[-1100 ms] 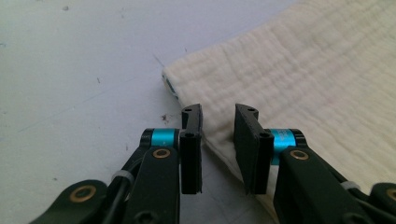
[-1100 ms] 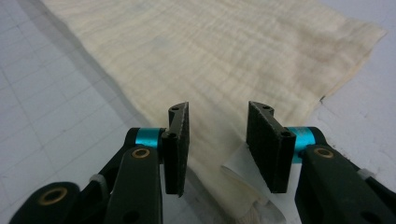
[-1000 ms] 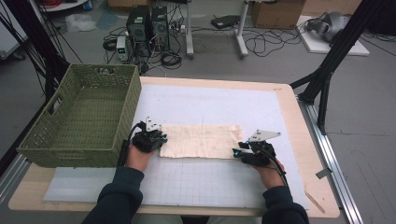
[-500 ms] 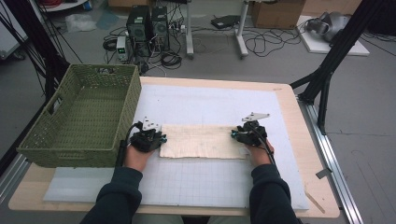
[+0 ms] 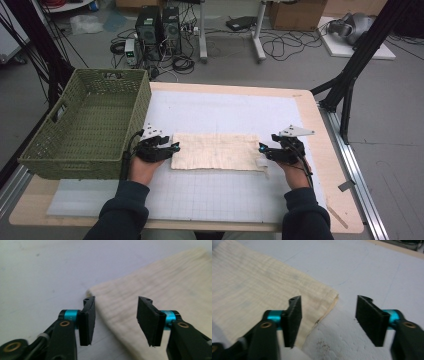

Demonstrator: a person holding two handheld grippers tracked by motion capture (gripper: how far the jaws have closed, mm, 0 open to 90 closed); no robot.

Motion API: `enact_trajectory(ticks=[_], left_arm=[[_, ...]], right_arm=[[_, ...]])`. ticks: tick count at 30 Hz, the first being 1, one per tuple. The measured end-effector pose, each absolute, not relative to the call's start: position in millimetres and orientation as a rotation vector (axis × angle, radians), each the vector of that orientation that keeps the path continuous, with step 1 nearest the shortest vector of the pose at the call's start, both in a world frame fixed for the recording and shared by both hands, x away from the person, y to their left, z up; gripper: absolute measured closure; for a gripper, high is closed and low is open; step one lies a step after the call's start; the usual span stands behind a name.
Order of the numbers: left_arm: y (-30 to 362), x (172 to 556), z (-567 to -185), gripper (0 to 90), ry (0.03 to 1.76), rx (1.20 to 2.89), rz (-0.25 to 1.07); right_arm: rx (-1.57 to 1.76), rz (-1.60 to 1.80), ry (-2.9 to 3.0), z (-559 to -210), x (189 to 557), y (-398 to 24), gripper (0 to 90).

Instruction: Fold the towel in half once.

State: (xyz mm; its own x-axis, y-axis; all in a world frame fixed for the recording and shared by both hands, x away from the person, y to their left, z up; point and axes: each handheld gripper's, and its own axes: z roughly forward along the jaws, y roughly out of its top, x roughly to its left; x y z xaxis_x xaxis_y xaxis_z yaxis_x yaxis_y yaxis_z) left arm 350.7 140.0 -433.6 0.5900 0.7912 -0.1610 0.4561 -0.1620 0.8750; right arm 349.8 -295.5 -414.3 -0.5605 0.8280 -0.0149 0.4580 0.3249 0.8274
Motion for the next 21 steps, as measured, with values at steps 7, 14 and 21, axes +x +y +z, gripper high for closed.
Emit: enact_trajectory(ticks=[7,14,21], left_arm=[[143,343,-420,19.0,0.937,1.689,0.377],[150,330,-408,19.0,0.831,1.623,0.393],[154,328,-408,19.2,0.824,1.632,0.406]], right_arm=[[1.121,1.154,2.082,-406,321,-308,11.9],[1.072,1.186,2.122,-409,308,-308,11.6],[1.034,1.191,2.134,-409,306,-307,11.6]])
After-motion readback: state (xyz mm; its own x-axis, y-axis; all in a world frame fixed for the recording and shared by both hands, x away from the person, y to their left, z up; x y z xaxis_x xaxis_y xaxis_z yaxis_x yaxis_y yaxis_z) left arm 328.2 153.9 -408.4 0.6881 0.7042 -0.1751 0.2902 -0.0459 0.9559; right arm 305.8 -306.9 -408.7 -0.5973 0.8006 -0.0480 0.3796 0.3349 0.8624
